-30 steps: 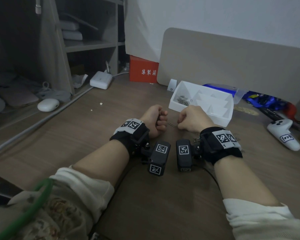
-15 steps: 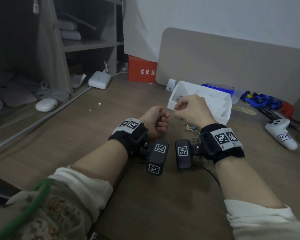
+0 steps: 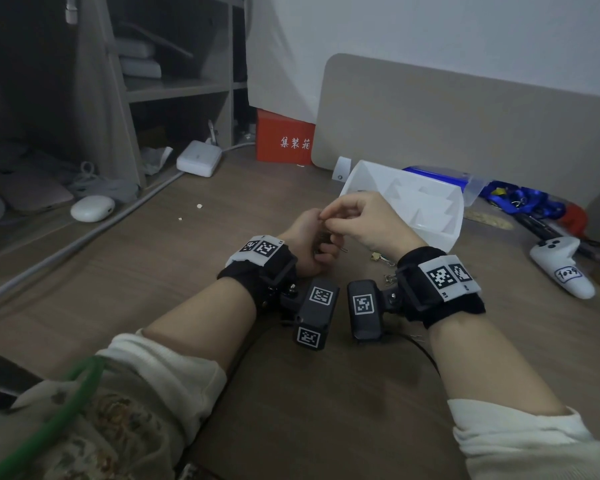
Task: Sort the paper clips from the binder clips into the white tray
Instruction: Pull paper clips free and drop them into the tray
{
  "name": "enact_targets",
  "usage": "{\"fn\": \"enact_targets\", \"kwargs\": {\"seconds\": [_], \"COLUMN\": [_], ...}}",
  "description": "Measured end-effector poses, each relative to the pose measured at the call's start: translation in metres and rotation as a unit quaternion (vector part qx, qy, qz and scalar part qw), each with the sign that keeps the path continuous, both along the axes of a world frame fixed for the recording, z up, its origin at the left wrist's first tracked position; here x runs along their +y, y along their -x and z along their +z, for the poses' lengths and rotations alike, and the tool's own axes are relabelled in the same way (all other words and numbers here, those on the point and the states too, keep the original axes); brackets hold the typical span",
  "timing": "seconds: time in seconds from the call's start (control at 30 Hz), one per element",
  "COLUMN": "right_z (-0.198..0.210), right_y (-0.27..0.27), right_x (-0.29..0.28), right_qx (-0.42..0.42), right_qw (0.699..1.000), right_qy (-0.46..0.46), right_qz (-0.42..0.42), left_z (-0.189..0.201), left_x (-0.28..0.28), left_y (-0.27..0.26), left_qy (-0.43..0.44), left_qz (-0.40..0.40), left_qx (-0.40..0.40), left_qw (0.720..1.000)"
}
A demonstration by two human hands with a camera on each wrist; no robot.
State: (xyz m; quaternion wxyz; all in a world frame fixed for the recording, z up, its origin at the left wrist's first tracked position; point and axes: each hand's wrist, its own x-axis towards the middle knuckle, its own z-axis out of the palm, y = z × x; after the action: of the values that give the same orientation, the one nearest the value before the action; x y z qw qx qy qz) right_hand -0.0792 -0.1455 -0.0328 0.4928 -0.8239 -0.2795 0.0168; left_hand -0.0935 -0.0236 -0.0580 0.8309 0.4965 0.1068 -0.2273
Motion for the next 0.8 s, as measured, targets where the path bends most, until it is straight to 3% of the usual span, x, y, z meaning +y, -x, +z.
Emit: {"fn": "enact_targets", "kwargs": {"seconds": [0.17, 0.3, 0.43, 0.57, 0.8], "right_z": [-0.002, -0.007, -0.018, -0.030, -0.031], "right_y": [-0.003, -0.011, -0.022, -0.024, -0.024], "right_x": [-0.001, 0.000, -0.009, -0.011, -0.013], "right_qx": [-0.029, -0.044, -0.025, 0.006, -0.015], "right_qw": [0.999, 0.997, 0.985, 0.960, 0.949], "right_qy": [0.011, -0.003, 0.113, 0.270, 0.301], "right_qz": [-0.008, -0.071, -0.129, -0.074, -0.094], "left_z": [-0.003, -0.002, -0.002, -0.001, -0.001], "left_x": [0.003, 0.005, 0.005, 0.003, 0.003], "left_y": [-0.002, -0.001, -0.001, 0.000, 0.001], "left_qy": [0.020, 0.045, 0.038, 0.021, 0.022], "left_qz": [0.017, 0.035, 0.047, 0.050, 0.041], "left_qx": [0.011, 0.039, 0.038, 0.020, 0.007], "left_qw": [1.000, 0.998, 0.997, 0.998, 0.999]}}
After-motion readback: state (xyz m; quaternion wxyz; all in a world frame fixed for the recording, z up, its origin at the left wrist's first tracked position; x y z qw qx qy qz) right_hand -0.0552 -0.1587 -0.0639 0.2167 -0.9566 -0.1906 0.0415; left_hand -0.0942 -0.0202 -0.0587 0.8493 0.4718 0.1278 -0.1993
